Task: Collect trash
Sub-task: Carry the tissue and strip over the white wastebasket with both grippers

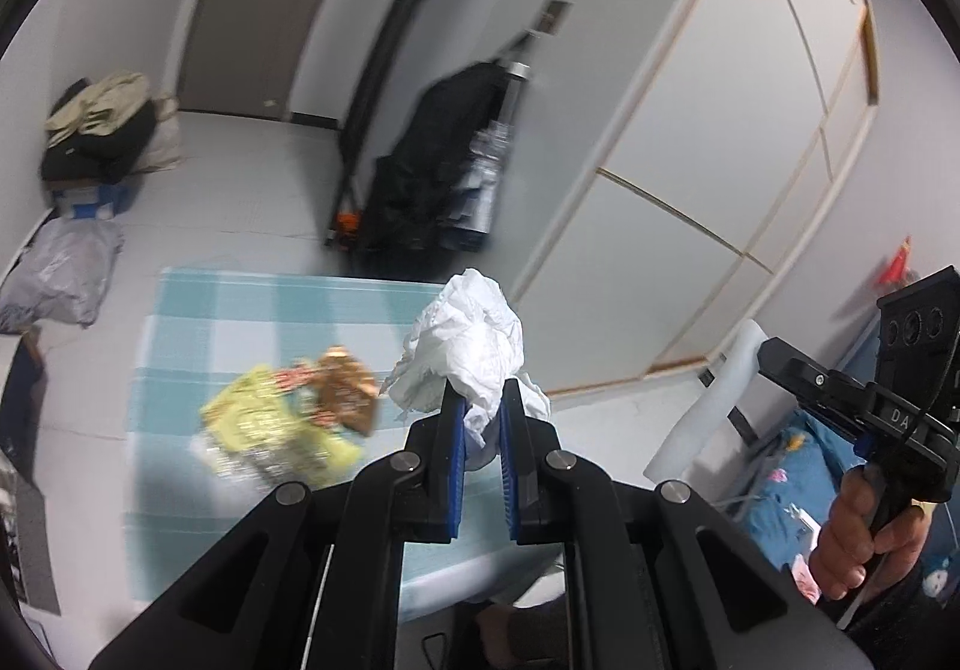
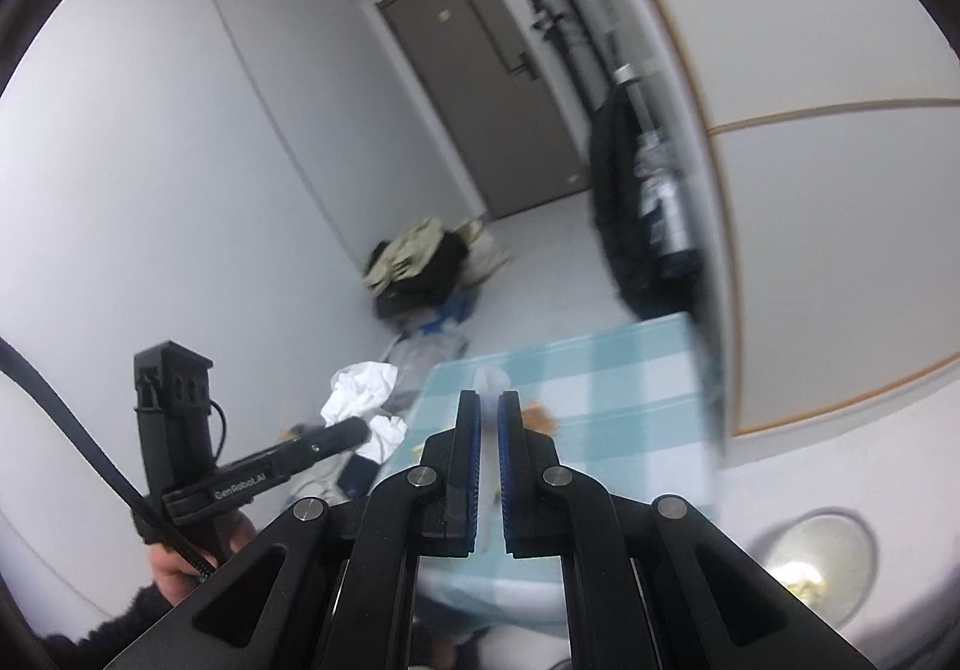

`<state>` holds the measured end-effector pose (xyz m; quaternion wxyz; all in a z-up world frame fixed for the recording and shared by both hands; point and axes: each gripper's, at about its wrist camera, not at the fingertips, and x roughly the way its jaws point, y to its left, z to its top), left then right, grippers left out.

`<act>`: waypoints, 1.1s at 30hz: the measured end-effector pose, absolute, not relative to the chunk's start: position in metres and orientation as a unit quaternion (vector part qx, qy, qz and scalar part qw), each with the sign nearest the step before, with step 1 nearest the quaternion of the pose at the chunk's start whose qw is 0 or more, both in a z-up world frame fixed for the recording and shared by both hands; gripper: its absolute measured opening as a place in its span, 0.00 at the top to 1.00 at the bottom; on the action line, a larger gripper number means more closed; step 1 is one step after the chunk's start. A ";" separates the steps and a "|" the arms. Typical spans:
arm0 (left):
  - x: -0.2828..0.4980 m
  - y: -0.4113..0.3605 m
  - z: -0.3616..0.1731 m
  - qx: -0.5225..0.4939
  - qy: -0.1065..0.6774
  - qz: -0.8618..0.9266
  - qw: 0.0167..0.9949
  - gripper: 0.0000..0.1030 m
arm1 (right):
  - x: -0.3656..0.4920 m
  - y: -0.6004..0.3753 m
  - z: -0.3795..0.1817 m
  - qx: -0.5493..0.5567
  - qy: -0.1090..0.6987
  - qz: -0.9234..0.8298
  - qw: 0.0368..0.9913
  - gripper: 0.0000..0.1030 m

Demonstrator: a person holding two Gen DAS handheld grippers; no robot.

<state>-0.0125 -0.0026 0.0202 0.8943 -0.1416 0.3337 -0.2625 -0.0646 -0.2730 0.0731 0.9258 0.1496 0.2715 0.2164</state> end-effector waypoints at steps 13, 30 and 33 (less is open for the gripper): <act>0.019 -0.155 -0.003 -0.098 0.419 -0.386 0.816 0.94 | -0.089 -0.435 0.031 0.213 0.280 0.062 0.934 0.95; 0.059 -0.291 -0.116 -0.035 0.565 -0.409 0.716 0.94 | -0.039 -0.538 -0.136 0.280 0.430 -0.018 0.858 0.95; 0.061 -0.302 -0.130 -0.025 0.583 -0.402 0.705 0.94 | -0.030 -0.543 -0.166 0.295 0.453 -0.014 0.841 0.95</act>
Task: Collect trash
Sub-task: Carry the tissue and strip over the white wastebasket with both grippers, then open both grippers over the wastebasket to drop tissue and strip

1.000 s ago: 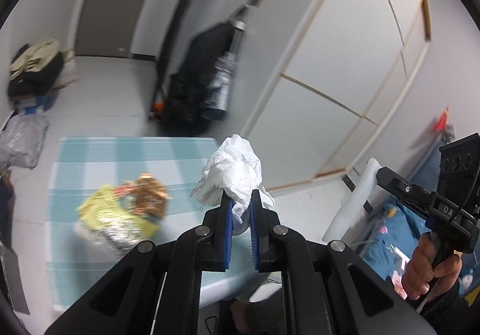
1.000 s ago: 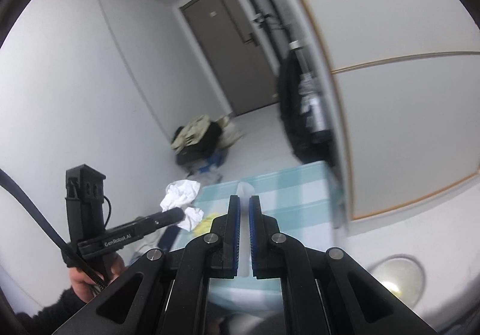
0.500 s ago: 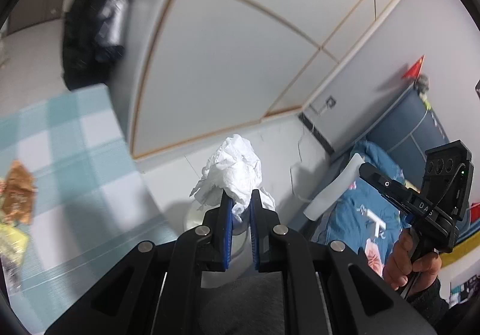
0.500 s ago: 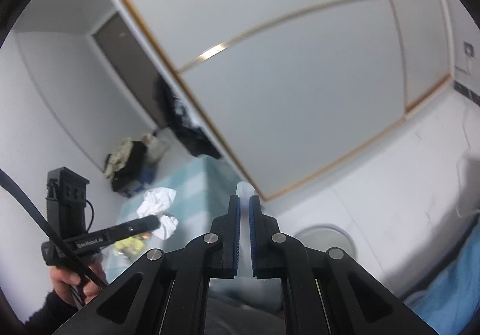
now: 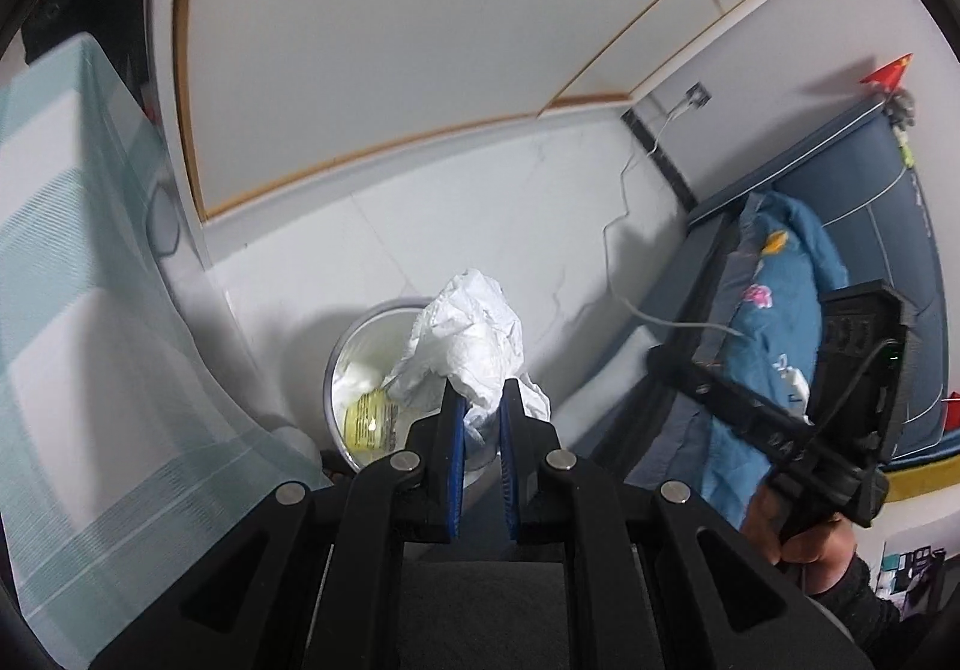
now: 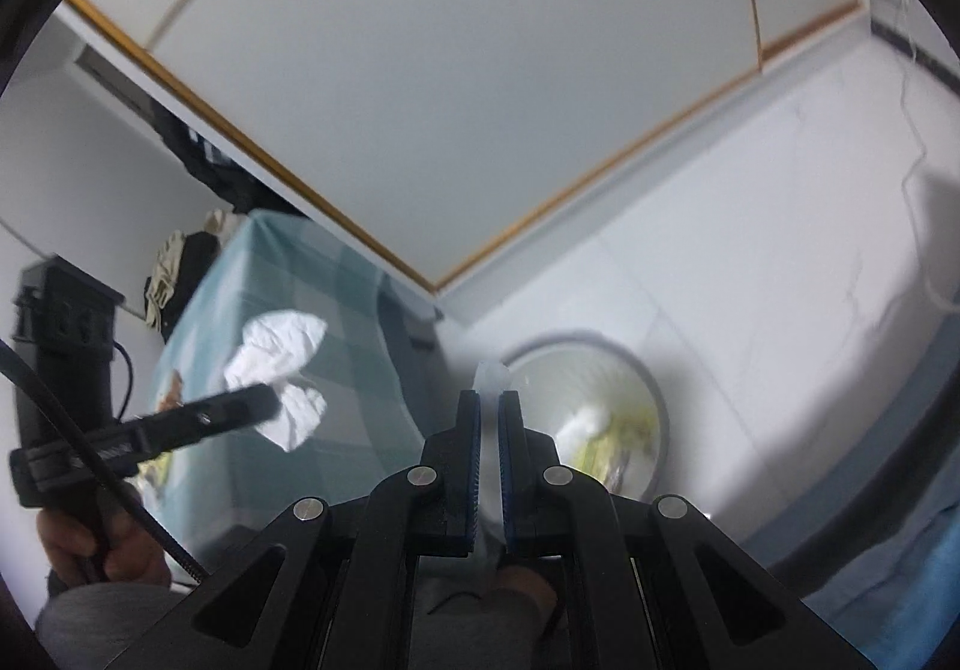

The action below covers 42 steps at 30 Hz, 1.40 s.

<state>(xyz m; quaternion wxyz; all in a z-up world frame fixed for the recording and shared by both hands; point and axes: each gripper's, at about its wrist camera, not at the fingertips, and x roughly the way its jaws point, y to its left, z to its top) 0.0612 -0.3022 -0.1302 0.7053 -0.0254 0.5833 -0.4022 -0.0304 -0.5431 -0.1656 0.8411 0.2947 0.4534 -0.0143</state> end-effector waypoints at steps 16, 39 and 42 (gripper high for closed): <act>0.080 -0.343 -0.173 -0.030 0.641 -0.382 0.665 0.94 | -0.020 -0.551 -0.216 0.308 0.499 -0.026 0.809 0.52; 0.068 -0.385 -0.212 0.066 0.699 -0.365 0.611 0.89 | -0.044 -0.572 -0.207 0.320 0.476 -0.078 0.815 0.19; 0.068 -0.390 -0.215 0.074 0.702 -0.362 0.608 0.74 | -0.045 -0.575 -0.203 0.316 0.472 -0.082 0.819 0.18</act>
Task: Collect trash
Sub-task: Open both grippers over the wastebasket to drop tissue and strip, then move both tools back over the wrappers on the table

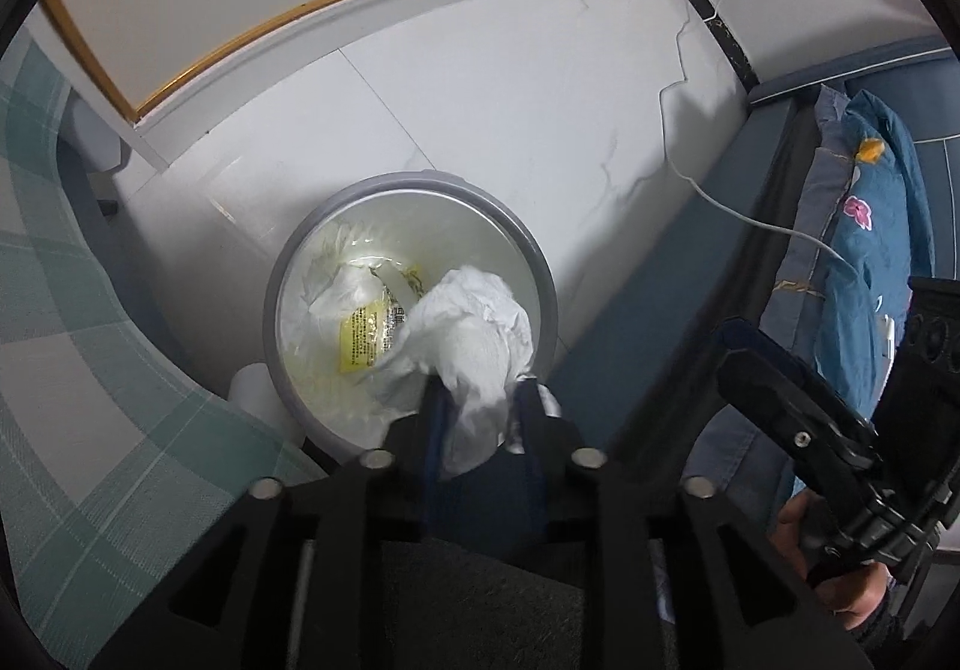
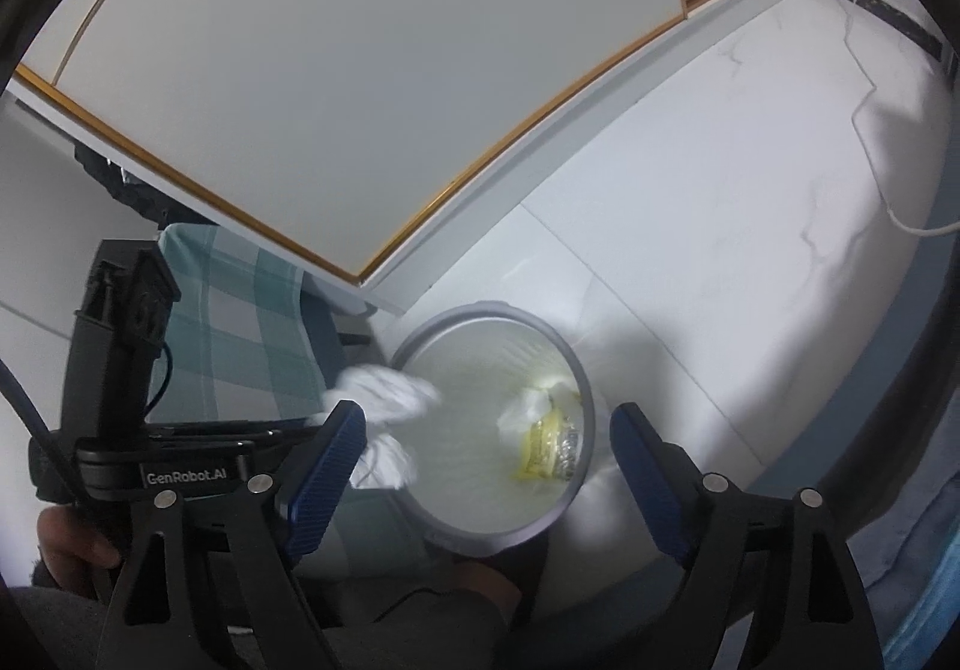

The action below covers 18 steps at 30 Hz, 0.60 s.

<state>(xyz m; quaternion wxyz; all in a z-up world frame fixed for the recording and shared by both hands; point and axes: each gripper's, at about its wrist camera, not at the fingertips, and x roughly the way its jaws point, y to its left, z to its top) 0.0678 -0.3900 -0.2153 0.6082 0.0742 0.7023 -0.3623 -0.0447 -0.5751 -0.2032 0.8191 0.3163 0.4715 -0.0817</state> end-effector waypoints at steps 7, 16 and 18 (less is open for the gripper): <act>0.070 -0.385 -0.208 0.046 0.699 -0.372 0.609 0.42 | -0.050 -0.574 -0.192 0.296 0.465 -0.098 0.829 0.16; 0.072 -0.352 -0.168 0.017 0.646 -0.349 0.679 0.38 | -0.060 -0.566 -0.164 0.290 0.449 -0.098 0.840 0.14; 0.072 -0.344 -0.155 0.012 0.633 -0.343 0.694 0.38 | -0.060 -0.563 -0.155 0.287 0.442 -0.096 0.844 0.14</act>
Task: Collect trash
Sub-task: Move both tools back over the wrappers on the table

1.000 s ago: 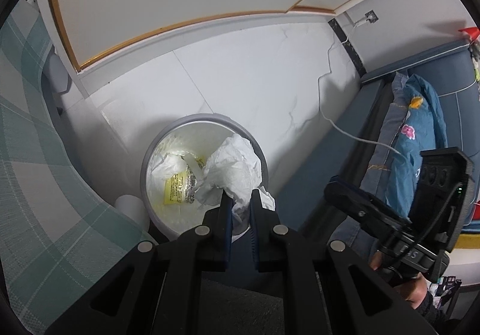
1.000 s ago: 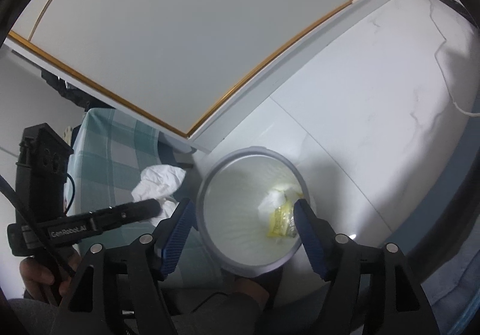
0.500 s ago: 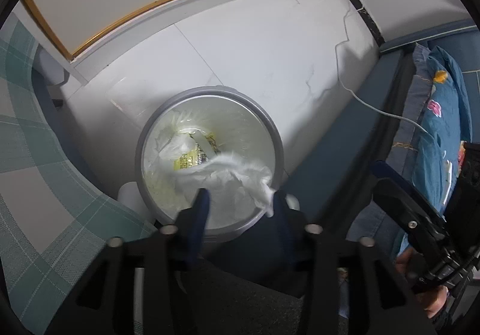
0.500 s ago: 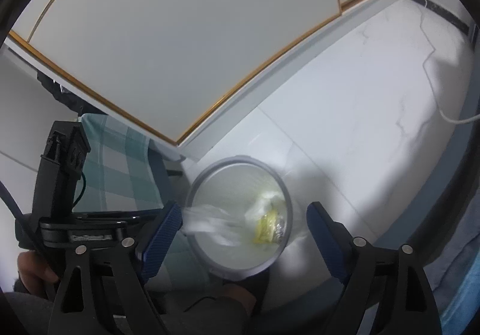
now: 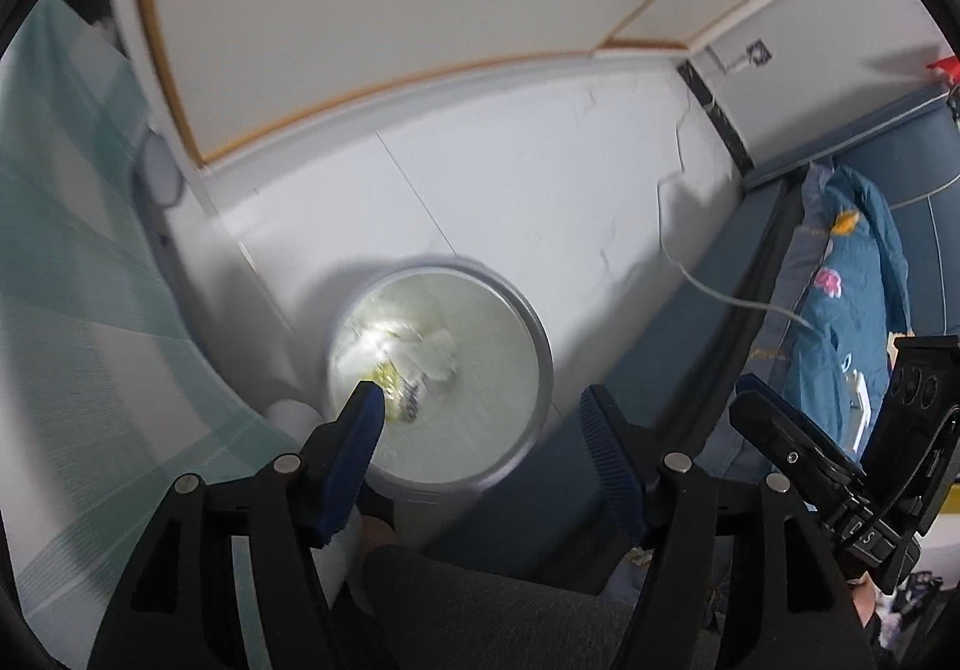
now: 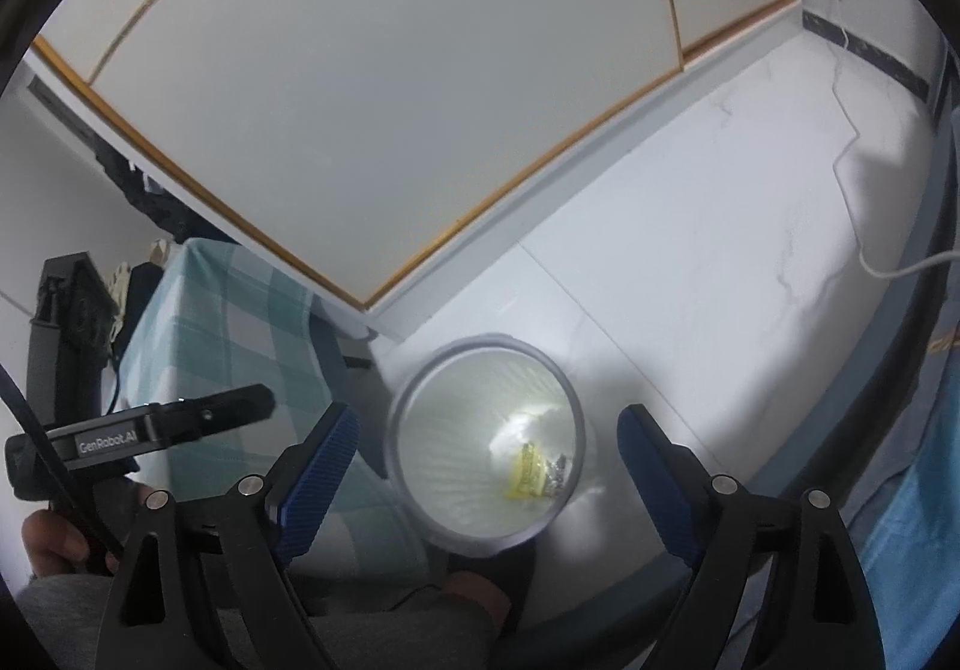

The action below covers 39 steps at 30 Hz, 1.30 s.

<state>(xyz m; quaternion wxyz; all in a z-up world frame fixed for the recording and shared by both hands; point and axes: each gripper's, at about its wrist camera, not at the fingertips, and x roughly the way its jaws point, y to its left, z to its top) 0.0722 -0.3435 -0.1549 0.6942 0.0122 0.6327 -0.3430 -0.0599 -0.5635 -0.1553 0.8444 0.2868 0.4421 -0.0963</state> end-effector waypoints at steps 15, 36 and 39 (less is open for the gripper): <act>0.055 -0.240 -0.028 -0.004 0.443 -0.287 0.849 0.38 | -0.065 -0.472 -0.022 0.186 0.317 -0.041 0.929 0.14; 0.009 -0.092 0.046 -0.081 0.316 -0.163 0.931 0.38 | -0.061 -0.339 0.030 0.220 0.252 0.087 0.938 0.14; 0.008 -0.079 0.049 -0.087 0.313 -0.156 0.933 0.38 | -0.052 -0.320 0.029 0.215 0.262 0.105 0.935 0.14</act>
